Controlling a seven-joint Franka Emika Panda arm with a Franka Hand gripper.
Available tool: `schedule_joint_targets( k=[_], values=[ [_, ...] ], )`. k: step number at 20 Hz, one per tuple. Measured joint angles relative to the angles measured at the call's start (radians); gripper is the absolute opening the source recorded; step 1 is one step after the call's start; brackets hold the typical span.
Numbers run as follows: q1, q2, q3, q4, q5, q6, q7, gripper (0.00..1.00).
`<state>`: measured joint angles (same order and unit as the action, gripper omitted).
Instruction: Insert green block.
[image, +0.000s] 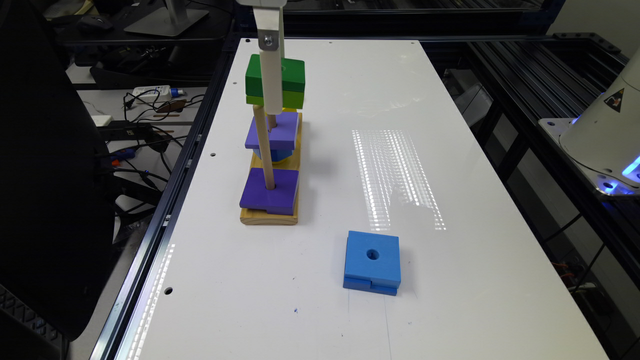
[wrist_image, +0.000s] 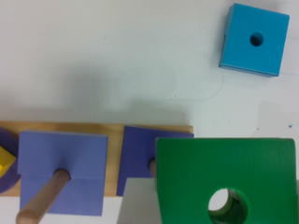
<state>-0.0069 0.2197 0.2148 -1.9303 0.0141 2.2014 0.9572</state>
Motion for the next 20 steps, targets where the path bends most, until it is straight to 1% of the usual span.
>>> schedule_joint_targets(
  k=[3, 7, 17, 20],
  values=[
    [-0.007, 0.000, -0.001, 0.000, 0.0000, 0.000, -0.006, 0.00],
    [-0.009, 0.000, -0.001, 0.000, 0.0000, 0.000, -0.008, 0.00],
    [-0.025, 0.000, -0.002, 0.000, 0.0000, 0.000, -0.021, 0.00],
    [-0.027, 0.000, -0.002, 0.000, 0.0000, 0.001, -0.023, 0.00]
  ],
)
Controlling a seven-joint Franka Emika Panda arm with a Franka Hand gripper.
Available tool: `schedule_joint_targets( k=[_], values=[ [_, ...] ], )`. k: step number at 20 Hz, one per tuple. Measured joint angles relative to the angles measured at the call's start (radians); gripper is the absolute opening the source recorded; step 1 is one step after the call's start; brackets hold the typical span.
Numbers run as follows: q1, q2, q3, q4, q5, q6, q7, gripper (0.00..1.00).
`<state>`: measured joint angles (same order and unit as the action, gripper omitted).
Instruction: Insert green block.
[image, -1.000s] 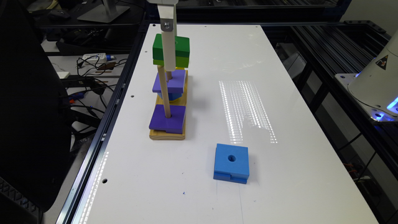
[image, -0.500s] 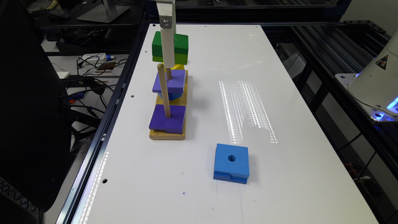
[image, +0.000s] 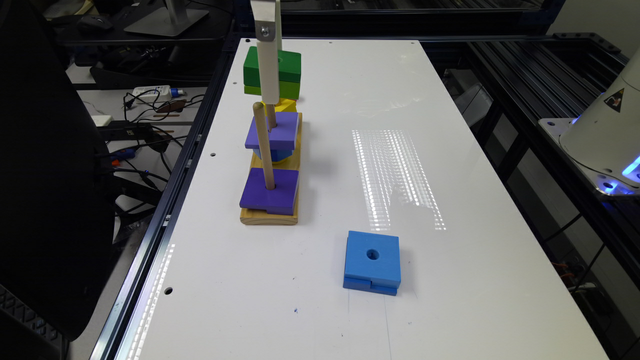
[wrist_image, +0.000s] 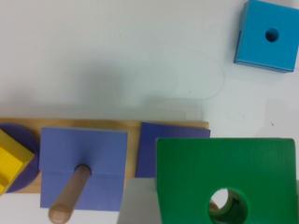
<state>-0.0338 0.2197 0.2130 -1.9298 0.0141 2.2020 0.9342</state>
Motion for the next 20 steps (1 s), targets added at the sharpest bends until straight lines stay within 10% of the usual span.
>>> schedule_joint_targets(
  k=[20],
  values=[
    [-0.001, 0.001, 0.017, 0.001, 0.0002, 0.011, 0.003, 0.00]
  ],
)
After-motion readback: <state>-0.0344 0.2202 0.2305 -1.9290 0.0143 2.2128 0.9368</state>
